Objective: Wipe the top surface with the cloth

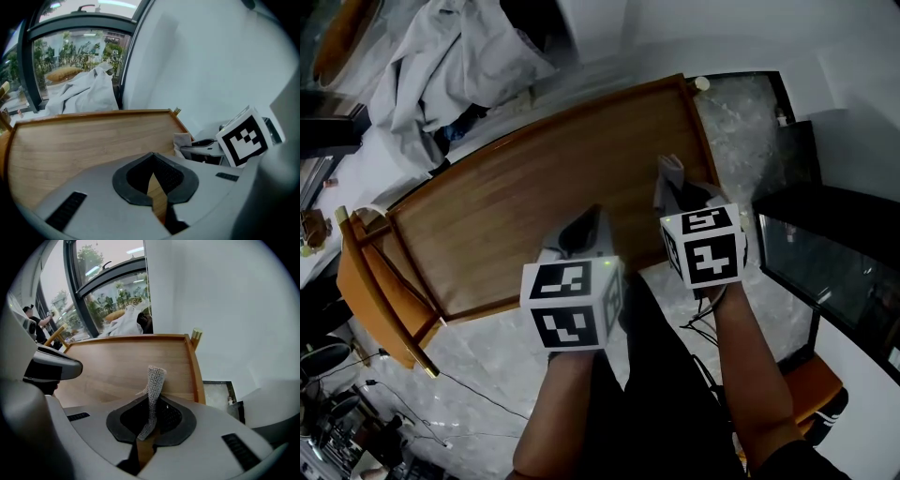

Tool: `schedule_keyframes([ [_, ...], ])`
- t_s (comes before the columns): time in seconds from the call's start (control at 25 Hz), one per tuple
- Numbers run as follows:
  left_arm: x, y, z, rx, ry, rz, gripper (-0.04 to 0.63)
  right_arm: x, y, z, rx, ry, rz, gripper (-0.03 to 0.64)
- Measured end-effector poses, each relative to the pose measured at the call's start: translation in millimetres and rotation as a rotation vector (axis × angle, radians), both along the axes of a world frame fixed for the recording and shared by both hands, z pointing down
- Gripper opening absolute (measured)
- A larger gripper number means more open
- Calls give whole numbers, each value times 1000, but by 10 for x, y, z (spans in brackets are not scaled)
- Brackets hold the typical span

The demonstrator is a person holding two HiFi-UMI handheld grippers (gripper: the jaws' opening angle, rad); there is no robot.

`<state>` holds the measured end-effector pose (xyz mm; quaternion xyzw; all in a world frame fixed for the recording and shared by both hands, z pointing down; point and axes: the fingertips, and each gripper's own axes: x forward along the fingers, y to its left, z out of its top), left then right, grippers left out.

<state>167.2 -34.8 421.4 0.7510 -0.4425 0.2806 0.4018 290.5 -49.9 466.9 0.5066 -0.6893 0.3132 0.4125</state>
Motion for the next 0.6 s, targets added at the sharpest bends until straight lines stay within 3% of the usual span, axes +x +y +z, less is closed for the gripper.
schedule_keyframes([
  [0.24,107,35,-9,-4,17,2,11,230,55,-12,-58,82,42,37],
  [0.6,30,73,-112,8,58,-32,11,424,98,-55,-33,242,88,37],
])
